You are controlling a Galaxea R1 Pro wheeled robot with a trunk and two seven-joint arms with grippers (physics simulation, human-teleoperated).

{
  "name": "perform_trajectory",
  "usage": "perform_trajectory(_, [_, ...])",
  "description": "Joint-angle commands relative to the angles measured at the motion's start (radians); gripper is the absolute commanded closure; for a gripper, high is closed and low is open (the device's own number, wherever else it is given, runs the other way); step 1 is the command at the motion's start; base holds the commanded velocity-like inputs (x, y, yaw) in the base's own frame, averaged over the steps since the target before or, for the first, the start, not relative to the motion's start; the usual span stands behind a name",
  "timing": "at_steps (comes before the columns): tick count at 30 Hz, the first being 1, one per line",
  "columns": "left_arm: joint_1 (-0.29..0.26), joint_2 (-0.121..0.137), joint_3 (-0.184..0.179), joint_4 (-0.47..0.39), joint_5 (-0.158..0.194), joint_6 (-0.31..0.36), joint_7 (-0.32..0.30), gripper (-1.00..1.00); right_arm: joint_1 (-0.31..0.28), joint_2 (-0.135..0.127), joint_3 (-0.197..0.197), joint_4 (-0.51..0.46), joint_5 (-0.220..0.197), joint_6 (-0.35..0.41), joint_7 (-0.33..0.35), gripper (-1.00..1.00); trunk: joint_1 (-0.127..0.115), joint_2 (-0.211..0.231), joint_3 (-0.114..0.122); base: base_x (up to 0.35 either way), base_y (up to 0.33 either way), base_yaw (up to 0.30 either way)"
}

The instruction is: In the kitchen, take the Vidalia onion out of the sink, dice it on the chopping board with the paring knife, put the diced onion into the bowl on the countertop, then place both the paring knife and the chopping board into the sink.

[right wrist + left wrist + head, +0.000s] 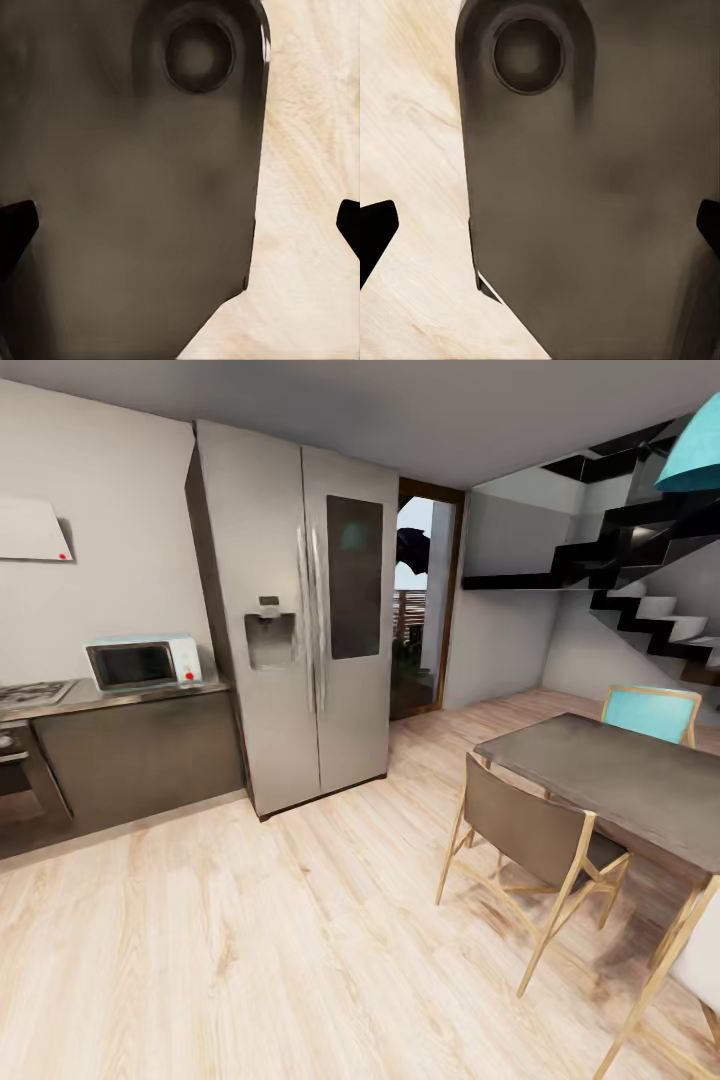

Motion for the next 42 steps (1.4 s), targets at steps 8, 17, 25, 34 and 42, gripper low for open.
perform_trajectory(8, [0.011,0.005,0.004,-0.015,0.002,-0.002,0.001,-1.0,-0.004,0.03,0.0,-0.026,-0.002,-0.014,-0.002,-1.0,0.0,0.0,0.0,0.0,0.0,0.0])
perform_trajectory(17, [0.011,0.012,0.0,0.001,0.006,-0.002,-0.002,-1.0,-0.003,0.034,0.0,-0.033,-0.002,-0.059,-0.002,-1.0,0.0,0.0,0.0,0.0,0.0,0.0])
perform_trajectory(25, [0.011,0.017,0.007,-0.023,0.004,-0.003,0.003,-1.0,-0.004,0.028,0.002,-0.035,0.001,-0.104,-0.003,-1.0,0.0,0.0,0.0,0.0,0.0,0.0])
perform_trajectory(34, [0.011,0.008,0.008,-0.307,0.005,-0.001,0.001,-1.0,-0.004,0.005,0.0,-0.187,0.002,-0.186,-0.005,-1.0,0.0,0.0,0.0,0.0,0.0,0.0])
perform_trajectory(42, [0.011,0.02,0.011,-0.55,0.007,-0.006,0.004,-1.0,-0.004,0.006,0.003,-0.355,0.003,-0.187,0.0,-1.0,0.0,0.0,0.0,0.0,0.0,0.0])
